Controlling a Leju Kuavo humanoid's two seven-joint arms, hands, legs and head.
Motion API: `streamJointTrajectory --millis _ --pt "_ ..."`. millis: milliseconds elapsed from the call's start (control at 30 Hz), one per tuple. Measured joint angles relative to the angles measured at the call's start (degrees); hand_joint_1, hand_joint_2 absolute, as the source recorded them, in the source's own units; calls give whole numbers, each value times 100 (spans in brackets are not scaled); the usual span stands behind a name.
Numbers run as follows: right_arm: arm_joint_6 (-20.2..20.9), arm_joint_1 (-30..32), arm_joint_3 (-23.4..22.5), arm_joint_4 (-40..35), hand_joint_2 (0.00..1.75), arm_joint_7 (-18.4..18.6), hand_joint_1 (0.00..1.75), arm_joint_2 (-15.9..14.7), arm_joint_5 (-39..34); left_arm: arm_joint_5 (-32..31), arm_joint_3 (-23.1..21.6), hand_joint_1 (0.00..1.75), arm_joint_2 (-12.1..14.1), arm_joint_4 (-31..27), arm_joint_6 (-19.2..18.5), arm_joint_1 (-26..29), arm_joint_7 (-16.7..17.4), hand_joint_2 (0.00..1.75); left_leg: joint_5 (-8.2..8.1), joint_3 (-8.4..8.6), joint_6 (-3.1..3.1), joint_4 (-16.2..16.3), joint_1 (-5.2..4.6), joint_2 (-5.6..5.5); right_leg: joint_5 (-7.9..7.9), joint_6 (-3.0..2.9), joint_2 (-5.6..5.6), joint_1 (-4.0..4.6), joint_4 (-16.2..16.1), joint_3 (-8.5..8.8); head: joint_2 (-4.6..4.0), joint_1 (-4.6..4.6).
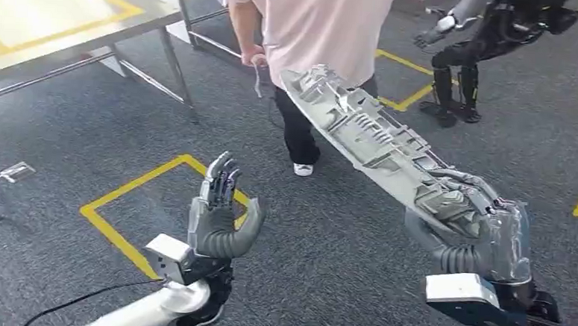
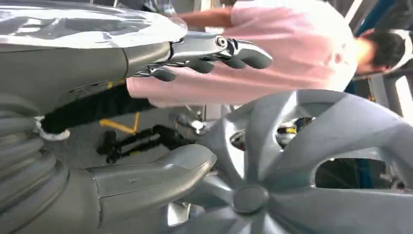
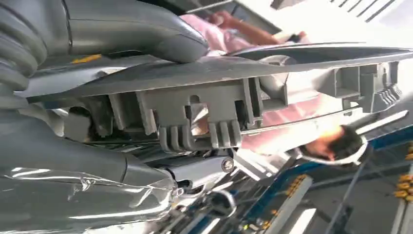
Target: Take the parts from the cabinet and place them on the table.
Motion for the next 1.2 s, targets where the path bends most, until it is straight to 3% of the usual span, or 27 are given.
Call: streamJointTrajectory --millis 33,67,100,167,200,233,267,300,333,367,400,433,500,533,567,633,700,767,800,867,900,967,1000,1033,1067,1133,1200 --pt "7 4 -2 0 175 0 175 0 0 0 0 0 -2 0 -11 -5 0 175 -10 0 -15 4 9 -76 198 -21 272 -12 -455 148 0 4" --pt "11 18 -4 0 175 -2 175 -2 -2 4 0 0 -2 0 -20 -20 2 175 -16 -36 -41 37 -23 -148 158 -37 476 -56 -573 210 0 4" --pt "13 10 -13 0 175 -11 175 -2 -2 13 0 0 -4 0 -24 -26 2 175 -1 -72 -68 47 5 -200 83 -18 421 -44 -694 289 0 9" --pt "28 7 -26 0 175 -15 175 -2 -2 20 0 0 -4 0 -24 -17 2 175 42 -103 -159 -9 54 -362 81 -49 308 -2 -673 343 0 4" --pt "28 10 -35 0 175 -13 175 -2 -2 20 0 0 0 -2 -24 -21 2 175 41 -114 -195 6 7 -416 114 -95 210 -76 -771 376 0 -7" --pt "35 16 -33 0 175 -4 175 -2 -2 20 0 0 0 0 -24 -25 2 175 -43 -146 -205 96 -19 -43 137 -117 118 -61 -811 434 0 -15" --pt "33 30 -39 0 175 -4 175 -2 -2 22 0 0 0 0 -24 -48 2 175 -223 -274 -239 366 -24 251 139 -126 61 -56 -831 451 0 -109" --pt "35 32 -39 0 175 -7 175 -4 -2 24 0 0 0 0 -24 -71 2 175 -449 -504 -270 833 -2 405 127 -165 -40 -41 -830 455 0 -112" --pt "35 44 -39 2 175 -9 175 -4 -2 28 0 0 0 0 -24 -68 2 175 -634 -744 -288 1295 17 477 117 -174 -121 -33 -830 462 0 -111" --pt "37 55 -37 0 175 -24 175 -4 -2 54 0 0 0 4 -24 -61 0 175 -749 -964 -309 1695 37 514 101 -175 -223 -30 -829 464 0 -116" --pt "46 61 -39 0 175 -35 175 -4 -2 70 0 0 2 9 -24 -58 0 175 -713 -1040 -327 1803 51 538 90 -171 -309 -32 -826 472 0 -120" --pt "55 72 -39 2 175 -46 175 -4 -2 79 0 0 4 11 -24 -57 -2 175 -560 -962 -338 1627 66 557 72 -160 -389 -34 -826 487 0 -133" --pt "85 78 -39 2 175 -52 175 -4 -2 90 0 0 4 11 -24 -62 -7 175 -77 -459 -341 675 80 704 23 -112 -531 -45 -819 540 0 -144" --pt "94 77 -39 2 175 -55 175 -4 -2 98 0 0 4 11 -24 -67 -7 175 102 -168 -331 152 68 991 -12 -73 -588 -30 -815 580 0 -162" --pt "96 78 -42 0 175 -59 175 -4 -2 103 0 0 2 13 -24 -83 -7 175 5 -111 -292 33 -36 1187 -41 -36 -643 30 -806 579 0 -194" --pt "101 73 -50 0 175 -66 175 -4 2 103 0 0 2 15 -24 -86 -9 175 2 -146 -175 42 -17 979 -73 13 -738 53 -799 612 0 -119" --pt "103 77 -57 0 175 -66 175 -4 7 101 0 0 2 13 -24 -85 -9 175 -14 -135 -107 44 -16 812 -125 72 -885 19 -815 668 0 -105" --pt "103 71 -79 0 175 -68 175 -4 7 101 0 0 0 15 -24 -100 -9 175 -28 -85 -45 27 23 680 -371 106 -396 -36 -485 536 0 -64" --pt "103 71 -81 0 175 -70 175 -4 7 101 0 0 -4 15 -24 -111 -9 175 -28 -75 8 28 21 621 -570 98 -253 -30 -43 328 0 -24" --pt "103 90 -83 0 175 -70 175 -4 7 103 0 0 -9 17 -31 -109 -9 175 -36 -68 26 29 1 445 -917 99 -157 1 1005 -239 0 7" --pt "103 97 -90 0 175 -70 175 -4 7 101 0 0 -7 18 -31 -105 -9 175 -38 -58 29 30 -13 352 -897 89 -153 2 1213 -393 0 6" --pt "107 94 -103 2 175 -68 175 -4 7 101 0 0 -7 17 -31 -108 -9 175 -42 -28 31 33 -24 163 -486 39 -134 3 799 -301 0 9" --pt "109 93 -109 2 175 -68 175 -4 7 101 0 0 -7 17 -31 -109 -9 175 -45 -9 28 33 -24 59 -154 5 -89 3 259 -95 0 9" --pt "114 92 -111 2 175 -68 175 -4 7 101 0 0 -7 18 -31 -108 -9 175 -52 4 18 34 -23 -24 142 -25 80 0 -289 116 0 11" --pt "120 91 -114 2 175 -68 175 -4 7 98 0 0 -7 18 -31 -113 -9 175 -52 -18 -2 42 -32 -88 122 -49 431 -27 -513 214 0 11" --pt "149 68 -114 2 175 -63 175 -4 7 87 0 0 -7 17 -31 -126 -7 175 -18 -108 -73 65 14 -229 55 -33 358 -6 -670 334 0 24" --pt "157 42 -118 2 175 -57 175 -4 7 74 0 0 -7 17 -31 -117 -7 175 23 -122 -152 25 35 -380 73 -65 230 4 -702 357 0 28"
